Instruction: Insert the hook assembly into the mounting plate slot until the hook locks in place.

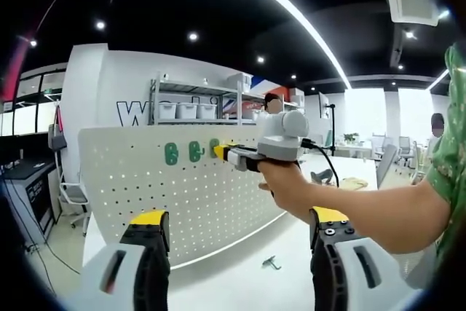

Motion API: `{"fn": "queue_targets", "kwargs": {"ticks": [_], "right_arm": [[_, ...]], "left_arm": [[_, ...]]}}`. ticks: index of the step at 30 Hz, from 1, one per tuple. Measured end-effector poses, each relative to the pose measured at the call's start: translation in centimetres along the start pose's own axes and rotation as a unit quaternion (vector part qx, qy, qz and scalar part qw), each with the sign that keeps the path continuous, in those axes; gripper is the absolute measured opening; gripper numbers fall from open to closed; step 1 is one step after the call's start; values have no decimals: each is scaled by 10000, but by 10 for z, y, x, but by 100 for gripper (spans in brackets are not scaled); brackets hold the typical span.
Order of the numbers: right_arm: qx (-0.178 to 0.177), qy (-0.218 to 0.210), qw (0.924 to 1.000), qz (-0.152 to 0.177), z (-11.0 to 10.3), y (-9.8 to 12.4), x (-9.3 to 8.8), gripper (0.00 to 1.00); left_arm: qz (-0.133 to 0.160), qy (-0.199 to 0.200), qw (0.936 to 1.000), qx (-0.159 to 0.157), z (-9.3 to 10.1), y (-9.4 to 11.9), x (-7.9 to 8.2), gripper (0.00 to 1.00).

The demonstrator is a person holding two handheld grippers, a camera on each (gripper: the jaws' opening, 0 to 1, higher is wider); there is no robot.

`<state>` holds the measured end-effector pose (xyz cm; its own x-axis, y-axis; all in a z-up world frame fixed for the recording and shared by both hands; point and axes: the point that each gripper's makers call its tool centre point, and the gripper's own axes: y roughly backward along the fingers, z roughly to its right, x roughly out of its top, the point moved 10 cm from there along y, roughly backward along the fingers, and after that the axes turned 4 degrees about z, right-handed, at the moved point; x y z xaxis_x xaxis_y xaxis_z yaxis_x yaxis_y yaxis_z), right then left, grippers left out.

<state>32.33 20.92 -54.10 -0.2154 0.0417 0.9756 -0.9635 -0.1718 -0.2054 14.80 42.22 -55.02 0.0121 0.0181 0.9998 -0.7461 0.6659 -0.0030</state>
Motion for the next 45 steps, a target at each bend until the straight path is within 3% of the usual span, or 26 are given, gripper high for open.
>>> {"fn": "queue_targets", "kwargs": {"ticks": [12,15,16,25,28,31,39,42,45], "right_arm": [[-117,31,9997,231,-2,2,-2,0],[-112,903,9957,143,-4,2,0,0],[-92,921,9956,128,-4,2,1,0],[-67,756,9970,153,-1,0,0,0],[-63,383,9991,175,0,1,-1,0],[-22,574,9982,173,0,-1,-1,1],[22,452,9989,133,0,3,0,2],[28,384,9989,263,-1,7,4,2],[52,358,9991,240,-1,3,5,7]], "left_arm": [[-7,-3,10000,-6,0,0,0,81],[-19,18,10000,19,-1,1,-1,81],[-14,20,10000,22,-1,1,-1,81],[-5,22,10000,33,-2,2,-2,81],[-21,26,10000,36,-2,1,-3,81],[-30,30,10000,18,-1,0,-3,81],[4,18,10000,-20,1,-2,-1,81],[-13,25,10000,-23,1,-2,-2,81],[-20,27,10000,-28,1,-2,-2,81]]}}
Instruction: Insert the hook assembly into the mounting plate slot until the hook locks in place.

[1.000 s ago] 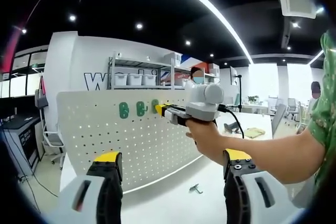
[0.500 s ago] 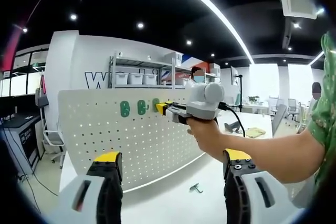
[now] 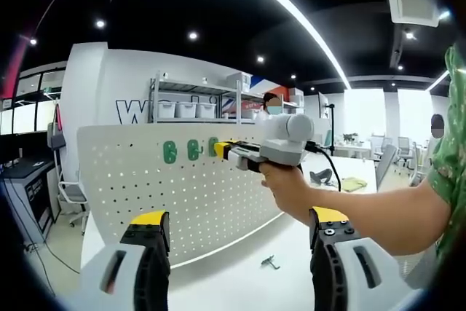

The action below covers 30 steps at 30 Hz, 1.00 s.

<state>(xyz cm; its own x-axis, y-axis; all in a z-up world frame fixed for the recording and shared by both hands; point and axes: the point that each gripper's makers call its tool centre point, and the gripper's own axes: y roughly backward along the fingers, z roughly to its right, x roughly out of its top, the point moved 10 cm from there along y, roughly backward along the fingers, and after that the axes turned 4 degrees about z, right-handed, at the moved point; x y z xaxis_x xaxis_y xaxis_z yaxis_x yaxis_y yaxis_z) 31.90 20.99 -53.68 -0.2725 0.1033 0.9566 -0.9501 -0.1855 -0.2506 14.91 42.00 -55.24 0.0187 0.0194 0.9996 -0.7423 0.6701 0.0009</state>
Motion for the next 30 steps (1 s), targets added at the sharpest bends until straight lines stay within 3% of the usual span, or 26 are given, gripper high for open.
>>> {"fn": "queue_targets", "kwargs": {"ticks": [3,6,18,30], "right_arm": [[0,-36,10000,1,-1,-1,4,7],[41,232,9997,-82,-5,-3,4,6],[52,158,9998,-89,-2,0,3,8],[79,141,9998,-88,2,7,6,17]], "left_arm": [[7,1,10000,0,0,0,0,81],[13,3,10000,1,-1,0,1,81],[13,-18,10000,-3,1,-1,2,81],[34,-61,10000,-26,7,1,5,81]]}}
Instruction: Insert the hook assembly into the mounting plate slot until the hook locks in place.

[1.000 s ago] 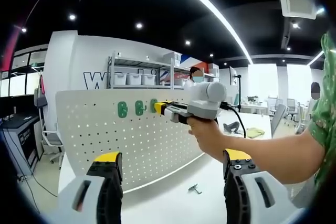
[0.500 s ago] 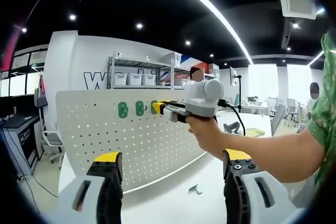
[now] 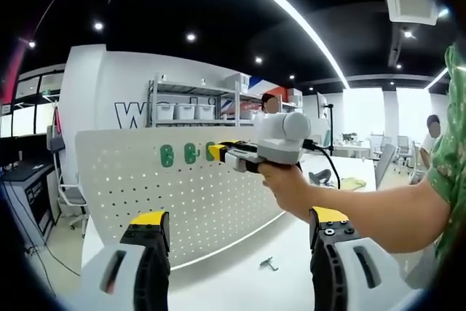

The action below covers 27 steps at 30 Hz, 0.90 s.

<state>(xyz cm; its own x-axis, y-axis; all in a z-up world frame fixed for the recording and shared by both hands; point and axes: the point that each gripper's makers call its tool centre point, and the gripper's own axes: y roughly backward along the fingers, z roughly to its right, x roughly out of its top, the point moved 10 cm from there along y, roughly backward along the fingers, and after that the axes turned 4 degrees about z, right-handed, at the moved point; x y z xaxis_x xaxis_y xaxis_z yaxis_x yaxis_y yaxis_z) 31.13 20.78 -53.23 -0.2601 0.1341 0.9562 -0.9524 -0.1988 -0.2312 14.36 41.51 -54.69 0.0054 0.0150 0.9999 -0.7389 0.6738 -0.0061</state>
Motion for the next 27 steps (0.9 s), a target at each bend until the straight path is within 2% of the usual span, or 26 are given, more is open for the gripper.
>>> {"fn": "queue_targets", "kwargs": {"ticks": [18,27], "right_arm": [[241,-208,9995,-41,4,21,6,32],[360,-340,9988,-65,15,35,13,38]], "left_arm": [[-1,-73,10000,61,16,8,5,81],[13,-108,9999,101,27,9,9,81]]}}
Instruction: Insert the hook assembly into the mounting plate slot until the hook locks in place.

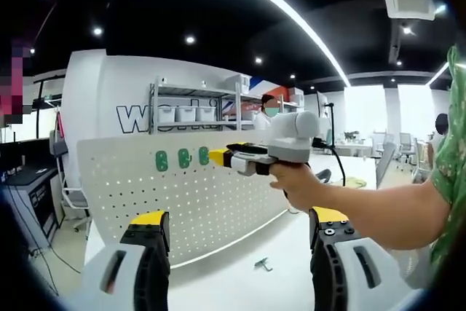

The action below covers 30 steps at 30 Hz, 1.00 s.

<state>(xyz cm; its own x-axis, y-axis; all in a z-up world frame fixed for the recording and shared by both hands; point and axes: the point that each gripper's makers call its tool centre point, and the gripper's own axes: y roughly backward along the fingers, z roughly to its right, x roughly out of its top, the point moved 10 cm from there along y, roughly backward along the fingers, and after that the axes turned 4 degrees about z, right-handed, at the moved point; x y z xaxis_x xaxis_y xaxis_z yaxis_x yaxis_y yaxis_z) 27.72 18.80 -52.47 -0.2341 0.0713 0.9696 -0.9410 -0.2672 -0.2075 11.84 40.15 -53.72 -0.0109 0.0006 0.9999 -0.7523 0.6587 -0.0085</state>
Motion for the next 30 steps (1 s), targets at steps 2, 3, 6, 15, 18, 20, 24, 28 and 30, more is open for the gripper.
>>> {"fn": "queue_targets", "kwargs": {"ticks": [2,3,6,15,18,20,24,28,30], "right_arm": [[22,-7,10000,-4,1,5,1,38],[31,2,10000,-9,2,7,1,38],[57,-1,10000,-43,5,16,2,38],[123,-23,9999,-93,13,38,5,38],[163,-33,9998,-103,14,46,7,38],[190,-43,9998,-109,15,51,8,38],[272,-72,9995,-117,17,59,10,38],[370,-83,9992,-113,18,68,14,38],[419,-115,9990,-105,19,73,16,38]], "left_arm": [[2,-3,10000,-6,5,0,1,81],[4,-7,10000,-6,6,-1,1,81],[23,-5,10000,-20,14,-1,3,81],[50,-11,10000,28,31,2,4,81],[57,0,10000,72,37,3,4,81],[57,-1,9999,92,41,3,4,81],[41,-21,9999,149,48,4,3,81],[21,-37,9998,207,53,4,3,81],[19,-46,9997,233,55,3,3,81]]}}
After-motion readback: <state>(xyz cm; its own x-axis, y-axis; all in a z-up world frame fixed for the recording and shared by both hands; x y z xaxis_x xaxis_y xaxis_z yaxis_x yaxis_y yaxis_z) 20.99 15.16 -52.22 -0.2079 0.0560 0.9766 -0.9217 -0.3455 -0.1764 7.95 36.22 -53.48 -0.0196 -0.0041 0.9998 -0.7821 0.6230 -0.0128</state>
